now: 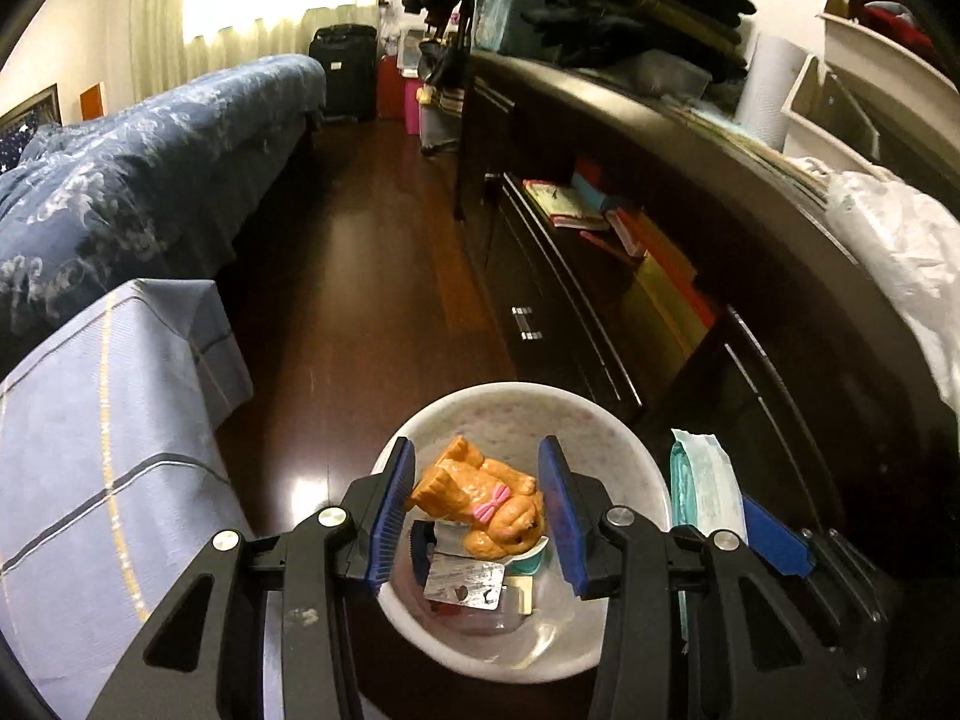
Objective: Collect trash
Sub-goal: 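Carry toy dog and wipe packet over the wastebasket with both tools, then open both tools to drop toy and packet into the wastebasket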
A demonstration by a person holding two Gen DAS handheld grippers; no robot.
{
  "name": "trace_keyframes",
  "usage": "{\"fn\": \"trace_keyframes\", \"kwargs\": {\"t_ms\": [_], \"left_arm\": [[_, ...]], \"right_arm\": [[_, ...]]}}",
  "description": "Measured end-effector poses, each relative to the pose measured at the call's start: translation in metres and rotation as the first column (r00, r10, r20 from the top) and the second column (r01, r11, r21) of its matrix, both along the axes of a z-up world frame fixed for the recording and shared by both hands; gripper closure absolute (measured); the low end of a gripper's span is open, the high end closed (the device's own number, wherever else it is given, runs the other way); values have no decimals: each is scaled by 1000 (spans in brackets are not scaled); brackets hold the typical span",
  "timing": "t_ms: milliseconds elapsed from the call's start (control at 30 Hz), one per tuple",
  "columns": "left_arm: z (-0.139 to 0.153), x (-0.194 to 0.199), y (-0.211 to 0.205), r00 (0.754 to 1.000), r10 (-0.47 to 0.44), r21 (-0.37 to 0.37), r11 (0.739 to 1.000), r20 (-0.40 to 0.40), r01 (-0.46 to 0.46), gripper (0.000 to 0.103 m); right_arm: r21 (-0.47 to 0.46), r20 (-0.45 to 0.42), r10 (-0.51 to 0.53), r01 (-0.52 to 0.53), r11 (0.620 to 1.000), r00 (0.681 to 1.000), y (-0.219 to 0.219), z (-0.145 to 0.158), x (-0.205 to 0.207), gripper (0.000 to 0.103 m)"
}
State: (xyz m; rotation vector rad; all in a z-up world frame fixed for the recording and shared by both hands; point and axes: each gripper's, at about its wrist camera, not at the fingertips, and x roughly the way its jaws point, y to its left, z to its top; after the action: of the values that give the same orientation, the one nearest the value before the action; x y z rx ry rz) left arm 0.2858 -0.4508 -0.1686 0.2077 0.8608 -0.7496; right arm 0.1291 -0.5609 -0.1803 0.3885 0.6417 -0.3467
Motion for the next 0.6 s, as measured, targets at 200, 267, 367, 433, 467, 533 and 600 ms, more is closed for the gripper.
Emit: {"fn": "trace_keyframes", "kwargs": {"t_ms": [200,267,367,433,467,533,600], "left_arm": [[-2,9,-4,1000,15,-23,1000,-10,-15,20],[0,11,-4,1000,17,-29,999,-12,-17,18],[4,14,-1,1000,28,-39,999,-12,-28,13],[7,13,5,999,40,-44,998,-7,-40,10],[9,13,9,999,45,-49,998,-6,-45,10],[12,10,16,998,60,-53,997,-4,-60,8],[16,7,25,997,75,-54,996,0,-75,7]], "right_arm": [[3,-3,-3,3,1000,1000,-7,-12,10,46],[9,1,-8,8,1000,1000,-9,-14,11,43],[10,3,-19,19,1000,1000,-10,-15,11,42],[6,3,-17,17,1000,1000,-9,-14,9,41],[1,2,-18,18,1000,1000,-7,-13,8,40],[-11,0,-20,20,1000,1000,-2,-10,6,39],[-16,-1,-18,18,1000,1000,4,-6,4,36]]}}
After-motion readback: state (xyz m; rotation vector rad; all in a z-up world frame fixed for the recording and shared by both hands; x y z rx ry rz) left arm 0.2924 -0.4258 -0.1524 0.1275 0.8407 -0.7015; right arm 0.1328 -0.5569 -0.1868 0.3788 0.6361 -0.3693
